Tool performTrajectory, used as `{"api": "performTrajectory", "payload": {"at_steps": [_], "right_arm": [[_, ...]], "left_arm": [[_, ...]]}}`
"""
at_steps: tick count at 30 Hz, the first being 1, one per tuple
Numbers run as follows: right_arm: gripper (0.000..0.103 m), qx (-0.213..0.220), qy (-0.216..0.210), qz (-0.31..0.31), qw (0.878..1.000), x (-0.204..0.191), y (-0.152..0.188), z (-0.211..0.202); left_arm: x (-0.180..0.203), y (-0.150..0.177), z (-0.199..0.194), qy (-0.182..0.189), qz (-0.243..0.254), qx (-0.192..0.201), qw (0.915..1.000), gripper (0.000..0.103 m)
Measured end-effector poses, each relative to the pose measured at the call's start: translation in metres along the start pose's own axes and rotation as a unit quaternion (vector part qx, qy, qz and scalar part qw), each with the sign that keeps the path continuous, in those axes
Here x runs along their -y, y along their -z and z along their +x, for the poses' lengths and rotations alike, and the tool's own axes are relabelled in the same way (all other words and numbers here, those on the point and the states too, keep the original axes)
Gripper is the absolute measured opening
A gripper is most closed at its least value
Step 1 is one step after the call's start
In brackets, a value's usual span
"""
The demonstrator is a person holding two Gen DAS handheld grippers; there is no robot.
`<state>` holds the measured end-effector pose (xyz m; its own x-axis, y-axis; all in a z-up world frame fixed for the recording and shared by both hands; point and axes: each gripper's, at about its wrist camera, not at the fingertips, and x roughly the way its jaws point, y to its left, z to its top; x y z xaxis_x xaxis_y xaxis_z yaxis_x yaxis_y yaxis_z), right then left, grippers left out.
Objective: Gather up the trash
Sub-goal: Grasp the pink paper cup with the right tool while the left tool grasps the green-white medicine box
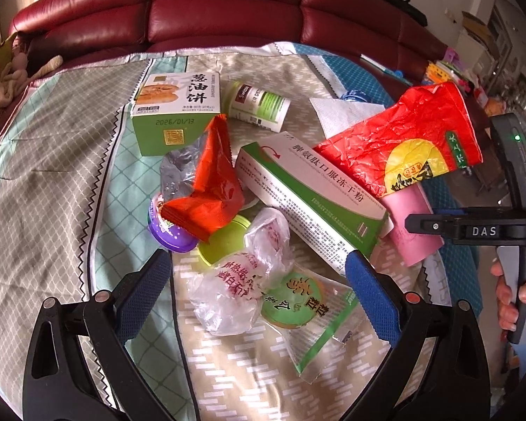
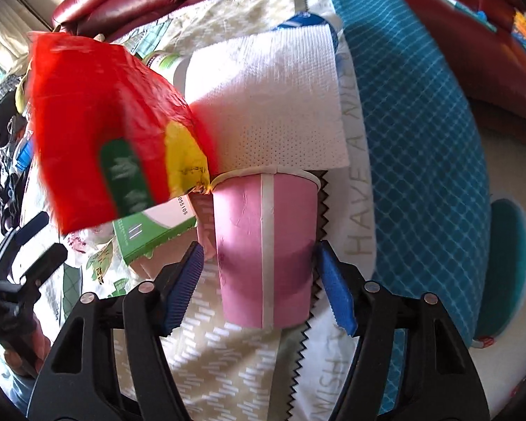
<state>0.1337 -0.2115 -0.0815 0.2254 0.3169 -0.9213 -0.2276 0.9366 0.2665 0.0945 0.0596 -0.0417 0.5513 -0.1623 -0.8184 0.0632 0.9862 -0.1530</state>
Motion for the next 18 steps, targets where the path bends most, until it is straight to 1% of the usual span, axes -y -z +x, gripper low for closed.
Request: {"api": "performTrajectory", "payload": {"at_steps": [4,7,8,10,12,14,15,17,18], "right_arm": [[0.053,0.011,-0.003,-0.001,1.000,0.006,0.008,-0.008],[0.053,0.021,-0.004,0.000,1.000,0.019,0.020,-0.025],[0.053,0.025,-0.001,0.000,1.000,0.022,0.022,-0.029],[0.053,0.034,0.003,0.003,0.999,0.032,0.028,-0.038],[0.054,0.040,0.000,0.010,0.999,0.042,0.032,-0.045],[0.054,0.045,-0.004,0.018,0.999,0.052,0.035,-0.050],[0.054,0.047,-0.004,0.020,0.999,0.056,0.034,-0.048],[0.054,0.049,-0.004,0.022,0.999,0.063,0.037,-0.049],[0.054,0.049,-0.003,0.023,0.999,0.066,0.038,-0.050]], "left_arm": [[0.018,-0.001,0.005,0.012,0.015,-0.010,0.9998,0.099],[0.039,-0.003,0.010,0.009,0.037,-0.013,0.9992,0.099],[0.045,-0.004,0.012,0.009,0.042,-0.016,0.9990,0.097],[0.058,-0.007,0.021,0.015,0.049,-0.031,0.9982,0.083],[0.067,-0.009,0.030,0.016,0.052,-0.043,0.9976,0.080],[0.074,-0.008,0.040,-0.004,0.055,-0.050,0.9972,0.080],[0.076,-0.007,0.044,-0.008,0.053,-0.054,0.9971,0.080],[0.078,-0.005,0.054,-0.019,0.049,-0.065,0.9965,0.075],[0.079,-0.005,0.060,-0.028,0.049,-0.068,0.9961,0.069]]}}
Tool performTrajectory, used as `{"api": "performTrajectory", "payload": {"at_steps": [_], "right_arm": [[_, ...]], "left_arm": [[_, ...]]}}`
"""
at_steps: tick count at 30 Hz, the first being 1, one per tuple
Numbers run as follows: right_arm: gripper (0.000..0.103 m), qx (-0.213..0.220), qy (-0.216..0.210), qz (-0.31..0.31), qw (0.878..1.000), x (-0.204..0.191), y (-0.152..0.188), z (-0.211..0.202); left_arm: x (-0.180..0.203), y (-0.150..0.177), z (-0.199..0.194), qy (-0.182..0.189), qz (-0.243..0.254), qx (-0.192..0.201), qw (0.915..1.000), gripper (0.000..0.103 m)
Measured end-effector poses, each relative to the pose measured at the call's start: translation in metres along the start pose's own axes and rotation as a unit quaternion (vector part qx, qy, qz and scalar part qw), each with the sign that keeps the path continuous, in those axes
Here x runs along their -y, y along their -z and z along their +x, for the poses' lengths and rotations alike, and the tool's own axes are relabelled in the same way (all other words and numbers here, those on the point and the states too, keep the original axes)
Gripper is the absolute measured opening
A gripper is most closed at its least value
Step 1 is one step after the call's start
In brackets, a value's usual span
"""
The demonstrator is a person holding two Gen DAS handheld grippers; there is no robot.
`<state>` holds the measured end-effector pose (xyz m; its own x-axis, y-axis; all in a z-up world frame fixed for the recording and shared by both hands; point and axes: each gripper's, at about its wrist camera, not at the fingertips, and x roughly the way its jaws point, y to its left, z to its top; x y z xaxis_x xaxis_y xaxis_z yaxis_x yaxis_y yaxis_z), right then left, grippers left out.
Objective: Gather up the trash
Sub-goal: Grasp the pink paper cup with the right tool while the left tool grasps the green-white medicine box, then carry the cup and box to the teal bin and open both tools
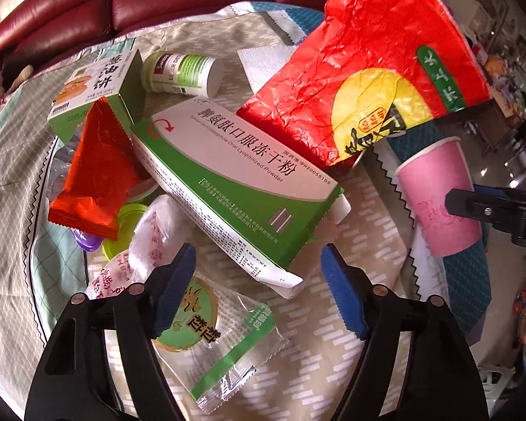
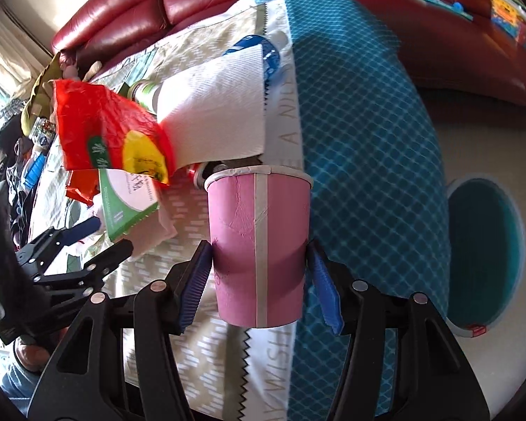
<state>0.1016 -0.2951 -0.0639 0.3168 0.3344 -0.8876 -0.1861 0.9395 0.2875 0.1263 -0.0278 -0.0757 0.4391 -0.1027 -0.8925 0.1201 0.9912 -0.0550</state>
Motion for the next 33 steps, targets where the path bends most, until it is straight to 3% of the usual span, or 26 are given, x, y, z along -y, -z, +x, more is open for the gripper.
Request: {"api": "performTrajectory", "payload": {"at_steps": [2,5,9,16,25,33], "right_arm": [[0.054,0.000,-0.003,0.004,1.000,0.004,-0.002,0.005],[0.054,0.000,-0.008,0.010,1.000,0.009,-0.002,0.008],[0.054,0.008,-0.004,0.009,1.000,0.007,0.001,0.007],[0.053,0.018,-0.004,0.003,1.000,-0.001,0.005,0.003],[0.053,0.046,-0.002,-0.016,0.999,-0.020,0.016,-0.025],[0.053,0.087,0.018,-0.008,0.996,-0.012,0.031,-0.071]], "left_arm": [[0.000,-0.003,0.009,-0.021,-0.007,-0.005,0.9997,0.060],[-0.008,-0.005,0.016,-0.021,-0.030,-0.010,0.9993,0.042],[-0.019,-0.007,0.006,-0.040,-0.043,0.016,0.9982,0.007],[-0.045,-0.005,-0.021,-0.032,-0.067,0.045,0.9962,0.001],[-0.058,0.018,-0.081,-0.027,-0.100,0.102,0.9894,0.001],[-0.049,0.028,-0.144,-0.004,-0.099,0.179,0.9787,0.001]]}}
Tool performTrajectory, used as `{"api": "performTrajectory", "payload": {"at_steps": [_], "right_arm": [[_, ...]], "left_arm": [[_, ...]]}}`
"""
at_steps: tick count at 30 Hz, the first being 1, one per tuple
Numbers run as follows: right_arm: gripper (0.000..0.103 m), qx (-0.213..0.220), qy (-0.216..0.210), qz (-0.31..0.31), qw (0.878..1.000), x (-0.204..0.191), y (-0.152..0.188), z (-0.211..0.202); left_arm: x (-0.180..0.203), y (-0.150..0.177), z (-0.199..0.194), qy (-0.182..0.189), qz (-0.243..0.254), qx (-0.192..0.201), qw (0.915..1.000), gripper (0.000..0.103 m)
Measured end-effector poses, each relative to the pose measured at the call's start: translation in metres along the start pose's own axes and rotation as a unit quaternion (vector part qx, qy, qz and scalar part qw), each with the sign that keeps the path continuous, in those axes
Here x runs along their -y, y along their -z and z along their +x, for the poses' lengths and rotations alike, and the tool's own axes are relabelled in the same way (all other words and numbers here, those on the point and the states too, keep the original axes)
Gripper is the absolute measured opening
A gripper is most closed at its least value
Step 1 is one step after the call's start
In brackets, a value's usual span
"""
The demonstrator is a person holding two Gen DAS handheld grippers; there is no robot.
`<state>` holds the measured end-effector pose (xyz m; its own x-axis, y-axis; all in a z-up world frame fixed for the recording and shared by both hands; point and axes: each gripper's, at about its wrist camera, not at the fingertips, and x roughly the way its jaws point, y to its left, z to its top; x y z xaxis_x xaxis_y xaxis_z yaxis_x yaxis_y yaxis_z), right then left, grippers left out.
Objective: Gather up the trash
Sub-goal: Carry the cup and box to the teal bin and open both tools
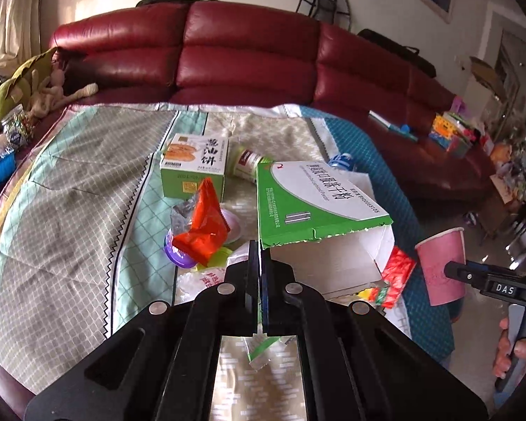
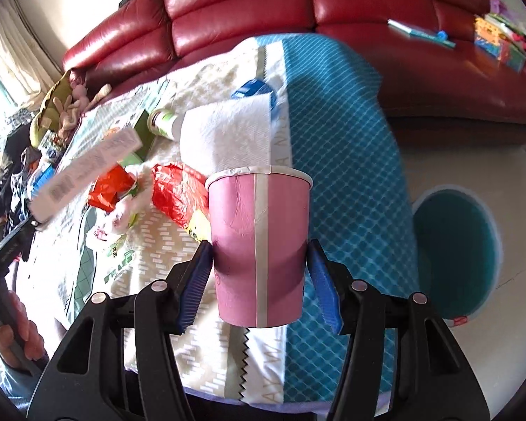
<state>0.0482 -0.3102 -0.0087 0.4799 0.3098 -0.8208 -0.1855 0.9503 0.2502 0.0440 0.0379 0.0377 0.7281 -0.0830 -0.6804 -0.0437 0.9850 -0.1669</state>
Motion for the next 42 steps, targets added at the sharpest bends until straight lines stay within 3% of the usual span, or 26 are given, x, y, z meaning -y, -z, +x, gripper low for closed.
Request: {"api": "performTrajectory", "payload": {"at_steps": [8,13,19,31,37,42], "right_arm": [[0.053,0.038,0.034,0.029,0.998,0.039,0.009,-0.049],[0.053,0.057,0.067,0.060,0.994,0.083,0.016,-0.077],[0.053,0.063,0.112,0.115,0.985,0.156,0.027,-0.096],[0.054,0.027,0.126,0.203,0.971,0.258,0.044,-0.063],[0.054,0.004,0.125,0.209,0.970,0.278,0.042,-0.043],[0.054,-0.005,0.126,0.209,0.970,0.284,0.038,-0.032]], "left_arm": [[0.055,-0.003,-0.022,0.054,0.057,0.031,0.9964,0.001],[0.108,-0.002,-0.002,0.102,0.103,0.010,0.9893,0.001],[0.186,0.010,0.040,0.147,0.174,-0.033,0.9733,0.001],[0.326,0.048,0.147,0.192,0.284,-0.139,0.9292,0.001],[0.357,0.067,0.186,0.195,0.290,-0.177,0.9199,0.002],[0.361,0.072,0.204,0.192,0.289,-0.199,0.9167,0.007]]}}
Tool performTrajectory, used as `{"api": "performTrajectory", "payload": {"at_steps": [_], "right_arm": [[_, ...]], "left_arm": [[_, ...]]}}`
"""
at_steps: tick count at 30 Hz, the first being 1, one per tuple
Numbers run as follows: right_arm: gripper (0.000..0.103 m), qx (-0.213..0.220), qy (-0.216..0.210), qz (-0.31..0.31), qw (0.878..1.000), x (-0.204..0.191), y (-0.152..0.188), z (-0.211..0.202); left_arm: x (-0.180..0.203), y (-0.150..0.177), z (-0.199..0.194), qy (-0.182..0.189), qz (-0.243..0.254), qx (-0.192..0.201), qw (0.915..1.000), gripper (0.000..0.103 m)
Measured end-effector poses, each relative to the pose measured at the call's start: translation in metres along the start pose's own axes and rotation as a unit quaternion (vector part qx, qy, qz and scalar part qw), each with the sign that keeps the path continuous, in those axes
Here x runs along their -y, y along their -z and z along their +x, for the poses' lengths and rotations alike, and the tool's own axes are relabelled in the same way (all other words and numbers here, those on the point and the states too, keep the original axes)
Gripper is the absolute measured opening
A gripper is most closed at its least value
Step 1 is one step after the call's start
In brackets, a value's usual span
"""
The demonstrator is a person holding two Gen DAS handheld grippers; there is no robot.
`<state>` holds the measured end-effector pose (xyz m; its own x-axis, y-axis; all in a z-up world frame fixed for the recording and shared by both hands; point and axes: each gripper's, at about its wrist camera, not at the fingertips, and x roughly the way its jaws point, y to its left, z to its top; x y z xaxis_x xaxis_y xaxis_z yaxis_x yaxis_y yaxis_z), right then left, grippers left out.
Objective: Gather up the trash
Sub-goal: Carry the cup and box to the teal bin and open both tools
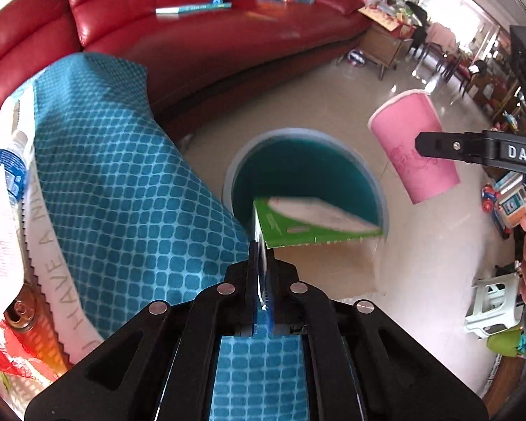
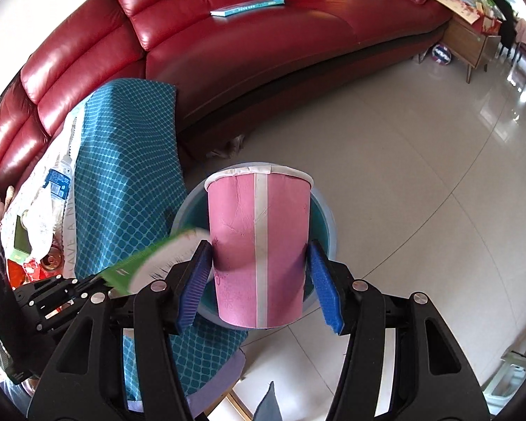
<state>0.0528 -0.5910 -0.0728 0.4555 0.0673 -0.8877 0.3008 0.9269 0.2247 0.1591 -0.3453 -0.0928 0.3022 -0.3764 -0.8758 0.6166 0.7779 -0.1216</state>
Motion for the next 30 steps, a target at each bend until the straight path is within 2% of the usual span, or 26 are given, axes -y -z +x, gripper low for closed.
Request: {"api": "performTrajectory", "payload": {"at_steps": [2,5,7,10,14,16,23,25,26,30], "right_arm": [[0.054,-0.004,0.002,0.001,1.000,0.000,-0.001,0.004],[0.054,-0.010,0.001,0.003,1.000,0.002,0.000,0.010],[0.054,-0.014,0.001,0.003,1.000,0.002,0.000,0.014],[0.054,-0.019,0.002,0.004,1.000,0.002,0.001,0.019],[0.054,-0.023,0.002,0.004,1.000,0.002,0.001,0.024],[0.054,-0.025,0.002,0.003,1.000,0.002,0.001,0.026],[0.056,-0.051,0.002,-0.003,0.999,-0.003,0.007,0.044],[0.068,-0.059,0.000,-0.004,0.998,-0.004,0.010,0.049],[0.071,-0.060,0.001,-0.004,0.998,-0.005,0.011,0.049],[0.073,-0.061,0.004,-0.004,0.998,-0.006,0.011,0.049]], "left_arm": [[-0.002,-0.003,0.008,0.002,-0.005,-0.004,1.0000,0.008],[-0.006,-0.001,0.011,-0.001,-0.012,-0.002,0.9999,0.028],[-0.008,0.001,0.009,-0.005,-0.013,0.001,0.9999,0.044],[-0.010,0.004,0.005,-0.010,-0.016,0.009,0.9998,0.062],[-0.015,0.006,-0.005,-0.009,-0.029,0.019,0.9993,0.075],[-0.019,0.008,-0.010,-0.010,-0.033,0.028,0.9990,0.085],[-0.026,0.013,-0.021,-0.018,-0.036,0.032,0.9987,0.091],[-0.028,0.014,-0.021,-0.017,-0.038,0.031,0.9986,0.092],[-0.029,0.014,-0.022,-0.016,-0.040,0.030,0.9986,0.092],[-0.033,0.016,-0.025,-0.016,-0.042,0.035,0.9984,0.093]]}}
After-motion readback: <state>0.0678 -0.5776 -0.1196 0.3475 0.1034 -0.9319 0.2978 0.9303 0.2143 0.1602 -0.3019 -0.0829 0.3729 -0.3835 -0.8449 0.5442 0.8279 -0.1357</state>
